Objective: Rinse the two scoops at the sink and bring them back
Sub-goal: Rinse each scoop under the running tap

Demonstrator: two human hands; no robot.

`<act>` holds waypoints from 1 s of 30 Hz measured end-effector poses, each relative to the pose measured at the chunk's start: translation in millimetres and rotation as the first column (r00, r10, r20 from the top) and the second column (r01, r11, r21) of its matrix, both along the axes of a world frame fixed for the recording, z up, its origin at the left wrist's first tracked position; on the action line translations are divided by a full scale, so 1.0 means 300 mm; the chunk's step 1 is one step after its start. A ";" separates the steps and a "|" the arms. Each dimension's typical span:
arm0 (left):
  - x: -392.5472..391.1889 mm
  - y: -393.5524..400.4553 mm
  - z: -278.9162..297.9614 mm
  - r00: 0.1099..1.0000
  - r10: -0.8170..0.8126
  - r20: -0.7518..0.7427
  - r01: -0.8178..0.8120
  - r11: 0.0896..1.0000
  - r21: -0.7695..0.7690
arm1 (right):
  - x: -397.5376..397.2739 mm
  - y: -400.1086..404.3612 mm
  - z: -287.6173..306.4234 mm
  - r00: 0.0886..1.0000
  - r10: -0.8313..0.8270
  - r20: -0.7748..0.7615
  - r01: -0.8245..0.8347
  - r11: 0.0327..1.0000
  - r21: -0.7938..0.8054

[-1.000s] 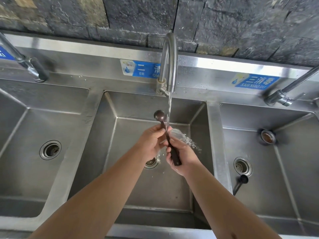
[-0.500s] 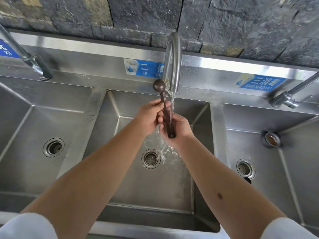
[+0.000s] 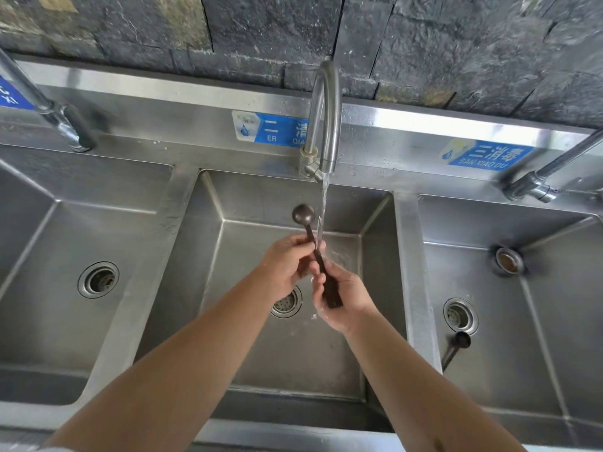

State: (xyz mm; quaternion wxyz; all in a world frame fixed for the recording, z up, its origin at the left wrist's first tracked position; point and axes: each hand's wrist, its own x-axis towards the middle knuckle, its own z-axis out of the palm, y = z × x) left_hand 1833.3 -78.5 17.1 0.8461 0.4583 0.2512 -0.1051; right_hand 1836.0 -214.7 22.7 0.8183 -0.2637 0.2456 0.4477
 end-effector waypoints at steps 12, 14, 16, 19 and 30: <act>-0.263 -0.151 -0.113 0.950 -0.136 -0.283 0.131 0.991 -0.035 | -0.290 -0.177 -0.060 0.988 -0.021 -0.156 -0.039 0.928 -0.371; -0.277 -0.163 -0.126 0.940 -0.172 -0.294 0.174 0.985 -0.018 | -0.308 -0.175 -0.058 0.996 0.004 -0.093 -0.049 0.871 -0.489; -0.286 -0.173 -0.136 0.926 -0.220 -0.306 0.230 0.973 -0.004 | -0.321 -0.171 -0.050 0.999 0.033 -0.039 -0.050 0.799 -0.599; -0.288 -0.198 -0.145 0.907 -0.241 -0.345 0.268 0.963 0.031 | -0.336 -0.166 -0.036 0.983 0.171 0.074 -0.054 0.643 -0.764; -0.222 -0.305 -0.113 0.879 -0.332 -0.341 0.345 0.938 -0.026 | -0.366 -0.200 -0.006 0.890 0.387 0.243 0.153 0.250 -0.956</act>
